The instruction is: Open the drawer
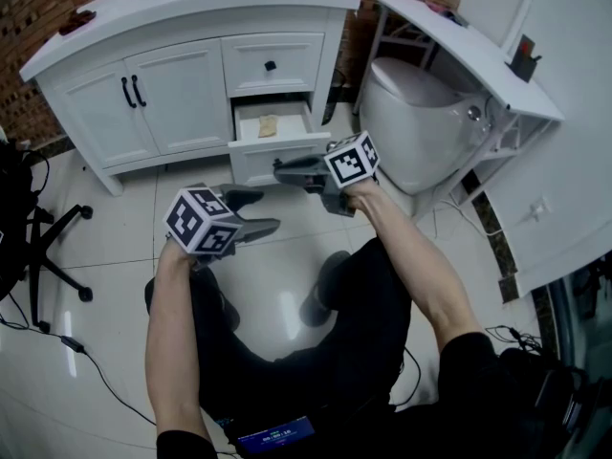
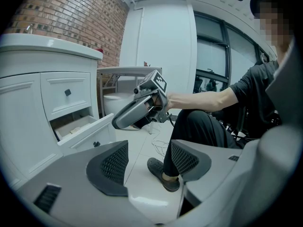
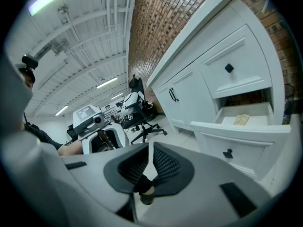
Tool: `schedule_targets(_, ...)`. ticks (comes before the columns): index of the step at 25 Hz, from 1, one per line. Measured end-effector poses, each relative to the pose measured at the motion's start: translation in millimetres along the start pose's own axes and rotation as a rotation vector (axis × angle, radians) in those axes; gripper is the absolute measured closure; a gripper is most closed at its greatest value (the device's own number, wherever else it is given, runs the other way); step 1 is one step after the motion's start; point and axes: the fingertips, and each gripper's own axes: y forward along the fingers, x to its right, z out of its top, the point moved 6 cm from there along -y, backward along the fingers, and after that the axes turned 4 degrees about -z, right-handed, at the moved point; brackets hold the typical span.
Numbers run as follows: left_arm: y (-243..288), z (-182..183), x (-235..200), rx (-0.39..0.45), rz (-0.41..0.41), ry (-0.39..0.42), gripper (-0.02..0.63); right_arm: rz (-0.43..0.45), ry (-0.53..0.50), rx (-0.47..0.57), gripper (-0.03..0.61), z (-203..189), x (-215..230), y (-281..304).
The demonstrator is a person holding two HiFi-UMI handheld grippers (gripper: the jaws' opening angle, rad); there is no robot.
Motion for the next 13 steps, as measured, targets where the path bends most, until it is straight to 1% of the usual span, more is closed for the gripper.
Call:
schedule_targets(4,0.1,-0.7,0.3,0.000,0.001,0.000,0.327,0.014,-0.018,0.000,0.532,0.3,-3.7,1.0)
schedule_targets(13,-1.9,0.1,-0.8,0.002,-0.001,0.002,0.327,0.015,-0.031,-0.011,0.532,1.1,-5.2,3.1)
